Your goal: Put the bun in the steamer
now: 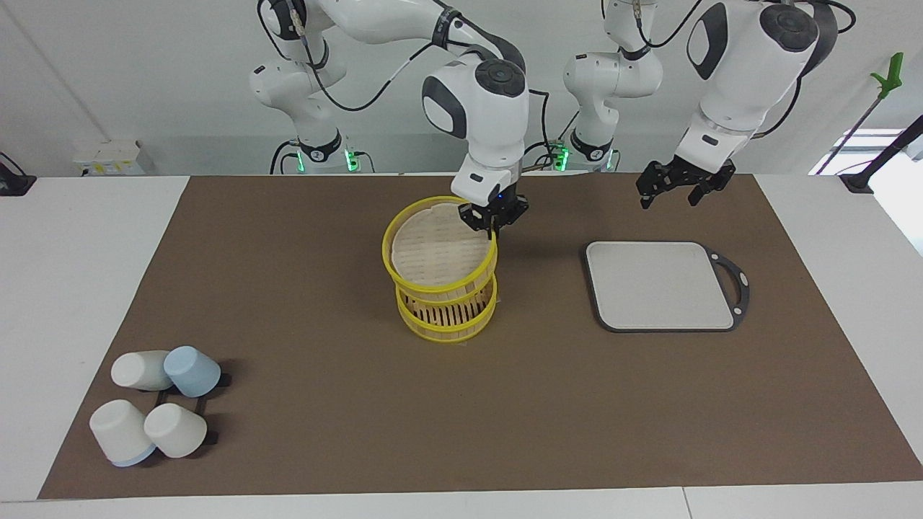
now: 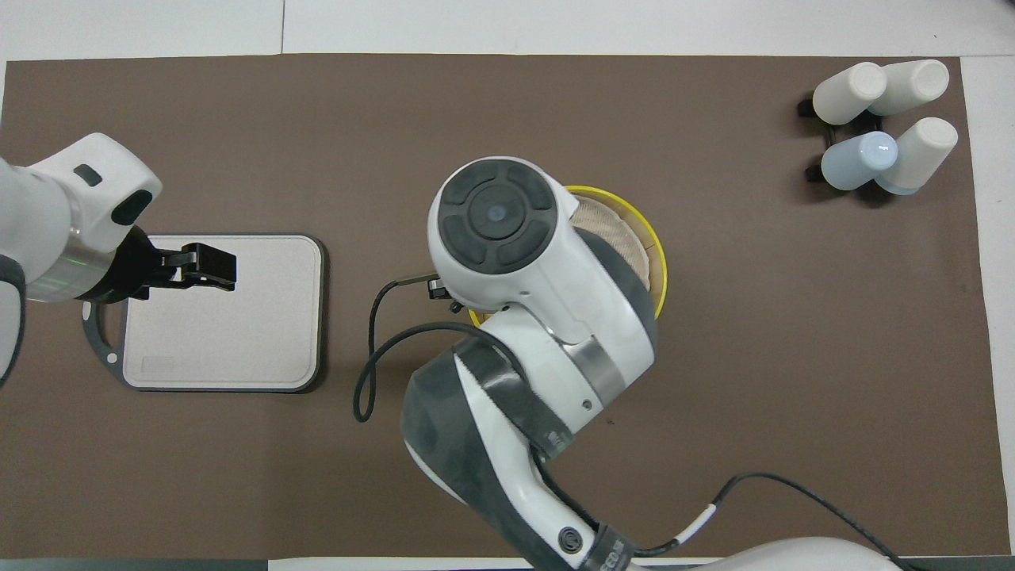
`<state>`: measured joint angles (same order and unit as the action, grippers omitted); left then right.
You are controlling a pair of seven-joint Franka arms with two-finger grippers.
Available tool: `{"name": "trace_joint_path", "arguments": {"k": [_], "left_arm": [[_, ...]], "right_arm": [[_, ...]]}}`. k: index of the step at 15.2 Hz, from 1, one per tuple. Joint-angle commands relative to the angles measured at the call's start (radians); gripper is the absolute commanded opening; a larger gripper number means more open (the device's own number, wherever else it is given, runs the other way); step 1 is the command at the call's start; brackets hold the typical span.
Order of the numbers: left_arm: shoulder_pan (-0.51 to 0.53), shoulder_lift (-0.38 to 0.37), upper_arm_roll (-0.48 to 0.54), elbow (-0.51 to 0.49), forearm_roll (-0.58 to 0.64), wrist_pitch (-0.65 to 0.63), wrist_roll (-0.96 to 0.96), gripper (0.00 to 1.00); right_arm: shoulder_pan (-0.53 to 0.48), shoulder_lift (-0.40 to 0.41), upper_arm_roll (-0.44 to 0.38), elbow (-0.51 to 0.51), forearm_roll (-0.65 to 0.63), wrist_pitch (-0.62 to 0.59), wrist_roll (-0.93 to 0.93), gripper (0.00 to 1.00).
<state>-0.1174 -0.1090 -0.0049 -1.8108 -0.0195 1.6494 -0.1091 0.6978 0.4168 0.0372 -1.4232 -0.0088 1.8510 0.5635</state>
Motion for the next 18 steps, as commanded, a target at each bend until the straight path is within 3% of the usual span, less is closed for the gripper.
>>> {"name": "trace_joint_path", "arguments": {"k": [1,10,18], "left_arm": [[0.033,-0.009,-0.012,0.048,0.020,-0.075,0.031,1.00],[0.022,0.067,0.006,0.205,0.024,-0.184,0.078,1.00],[0.027,0.063,0.010,0.202,0.013,-0.201,0.103,1.00]], "right_arm": [[0.022,0.022,-0.007,-0.016,-0.057,0.016,0.004,0.00],[0.031,-0.010,-0.007,-0.155,-0.131,0.137,-0.011,0.00],[0.025,-0.023,-0.007,-0.226,-0.131,0.283,-0.011,0.00]]}}
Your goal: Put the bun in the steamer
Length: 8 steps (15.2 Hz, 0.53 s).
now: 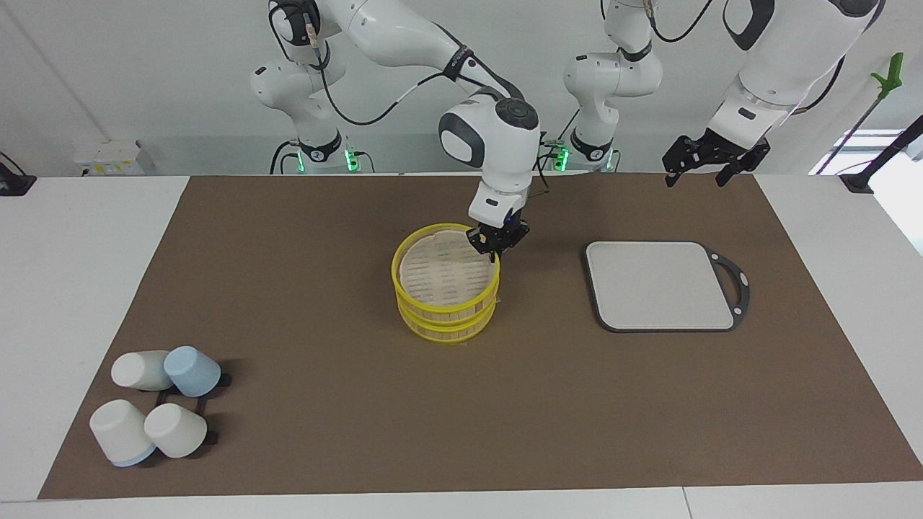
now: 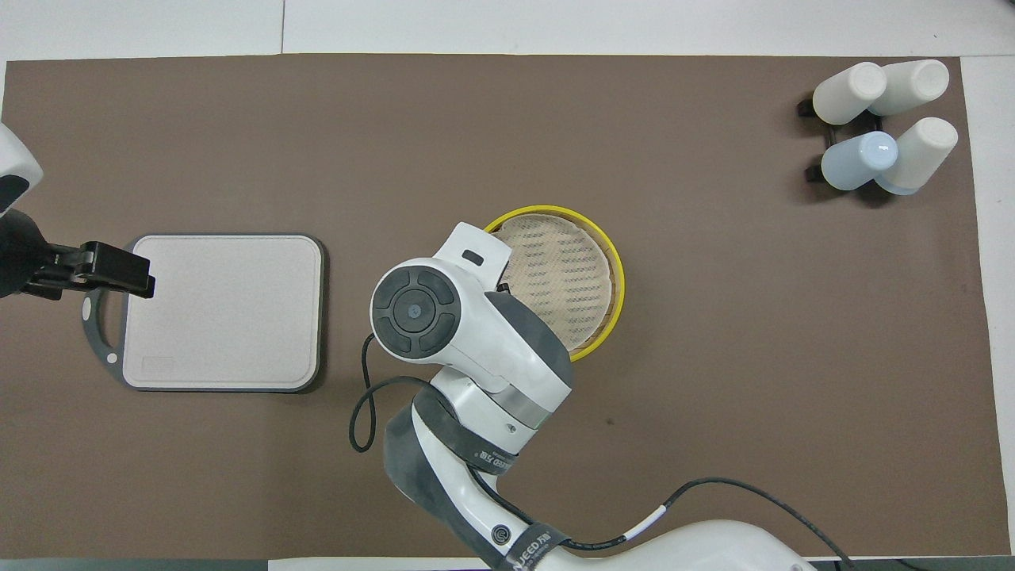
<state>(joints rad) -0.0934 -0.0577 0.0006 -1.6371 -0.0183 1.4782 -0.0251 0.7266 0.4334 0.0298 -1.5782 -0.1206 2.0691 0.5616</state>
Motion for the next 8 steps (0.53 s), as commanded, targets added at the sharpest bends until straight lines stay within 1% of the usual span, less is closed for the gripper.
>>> {"name": "trace_joint_path", "arguments": {"k": [1,8], "left_arm": [[0.007,0.006,0.004,0.026,0.011,-0.030,0.020,1.00],[0.008,0.007,0.004,0.028,0.020,-0.024,0.040,1.00]], "right_arm": [[-0.004,-0.045,0.001,-0.081,-0.019,0.080,-0.011,0.00],[-0.013,-0.051,0.004,-0.132,-0.001,0.161,-0.006,0.00]]}}
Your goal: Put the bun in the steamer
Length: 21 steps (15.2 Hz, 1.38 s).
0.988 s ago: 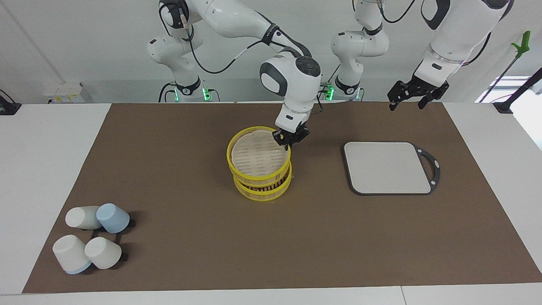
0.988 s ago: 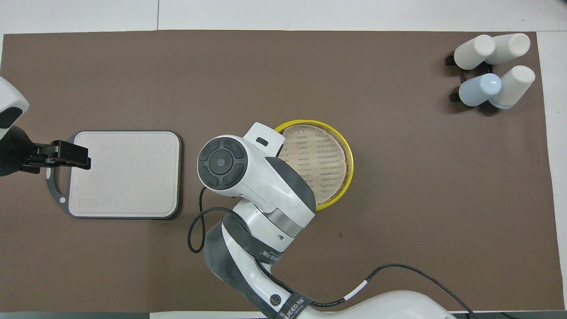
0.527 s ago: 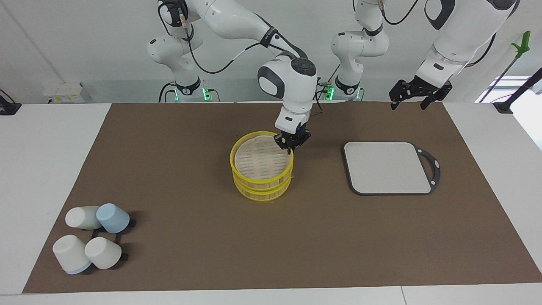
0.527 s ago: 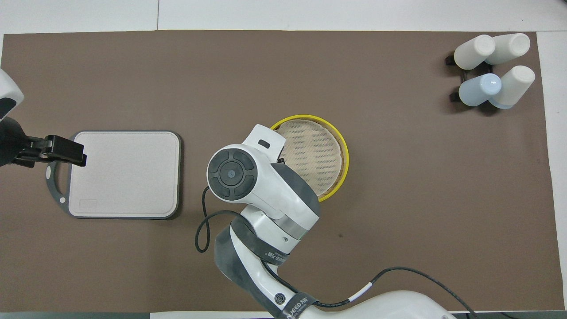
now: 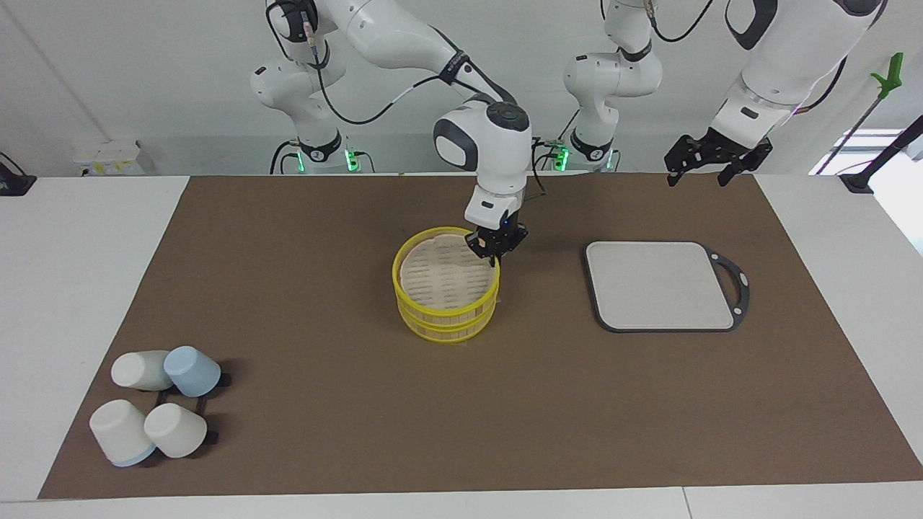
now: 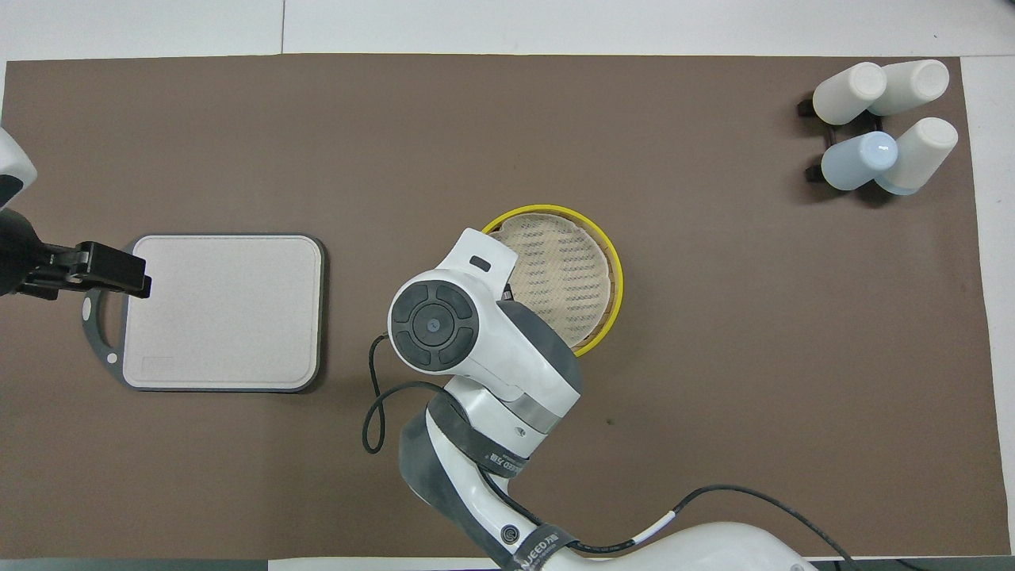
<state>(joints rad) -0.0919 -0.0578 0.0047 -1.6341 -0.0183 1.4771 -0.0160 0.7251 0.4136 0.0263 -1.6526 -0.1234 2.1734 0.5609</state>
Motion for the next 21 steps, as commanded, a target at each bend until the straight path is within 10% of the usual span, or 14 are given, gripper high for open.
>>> {"name": "trace_joint_path", "arguments": {"k": [1,11,21], "left_arm": [[0.006,0.007,-0.002,0.025,0.021,-0.021,0.040,1.00],[0.008,0.006,-0.002,0.023,0.020,-0.014,0.042,1.00],[0.008,0.006,-0.002,0.022,0.020,-0.014,0.042,1.00]], "right_arm": [[-0.012,-0.035,0.007,-0.062,0.002,0.063,-0.004,0.00],[-0.061,-0.036,-0.009,0.097,0.073,-0.127,0.002,1.00],[-0.413,-0.237,-0.009,0.220,0.079,-0.568,-0.059,1.00]]}}
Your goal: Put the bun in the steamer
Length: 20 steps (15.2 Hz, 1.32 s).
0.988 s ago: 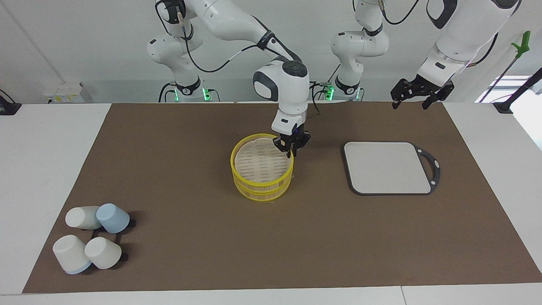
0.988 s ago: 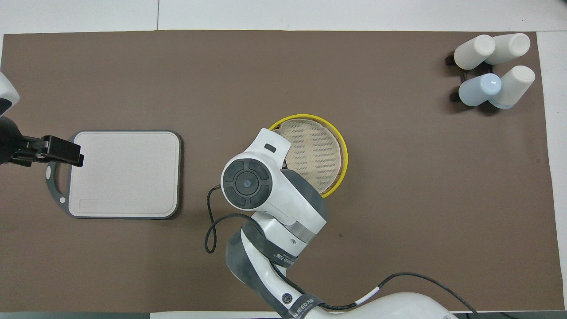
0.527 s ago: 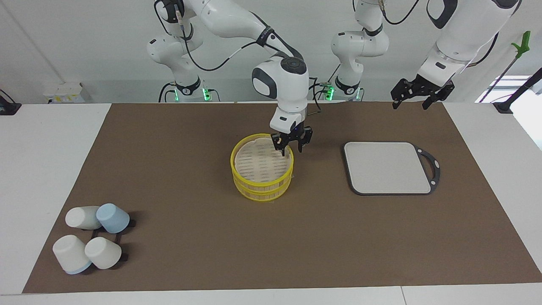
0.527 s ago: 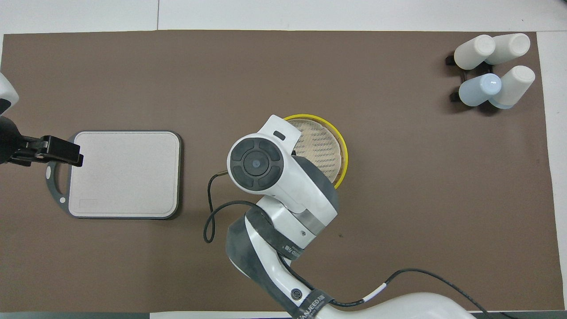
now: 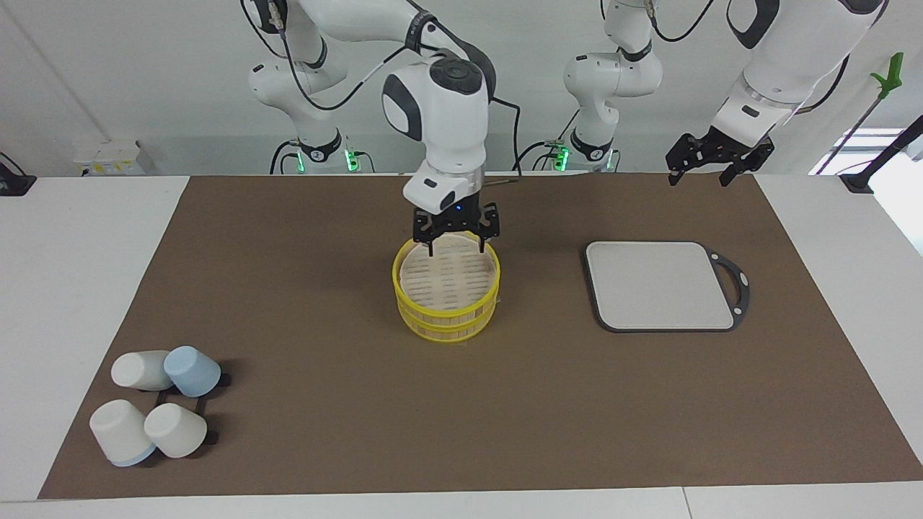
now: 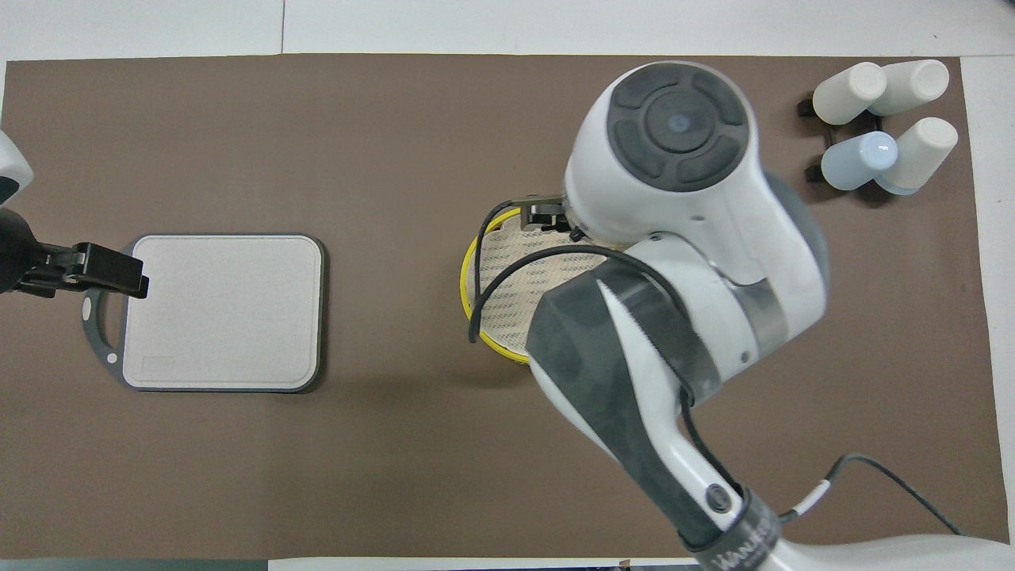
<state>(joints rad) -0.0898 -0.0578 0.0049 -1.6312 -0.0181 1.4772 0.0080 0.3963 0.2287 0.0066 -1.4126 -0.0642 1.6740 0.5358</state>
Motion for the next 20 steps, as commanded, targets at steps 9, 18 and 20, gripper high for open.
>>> {"name": "trace_joint_path", "arguments": {"k": [9,18,20], "left_arm": [[0.005,0.006,-0.002,0.019,0.018,-0.009,0.018,1.00],[0.007,0.007,-0.002,0.019,0.018,0.006,0.015,1.00],[0.009,0.007,-0.002,0.019,0.018,0.006,0.017,1.00]], "right_arm": [[-0.300,-0.311,0.007,-0.211,0.018,-0.243,-0.401,1.00],[-0.324,-0.351,0.004,-0.229,0.035,-0.186,-0.396,1.00],[-0.330,-0.351,0.004,-0.229,0.035,-0.198,-0.396,1.00]]}}
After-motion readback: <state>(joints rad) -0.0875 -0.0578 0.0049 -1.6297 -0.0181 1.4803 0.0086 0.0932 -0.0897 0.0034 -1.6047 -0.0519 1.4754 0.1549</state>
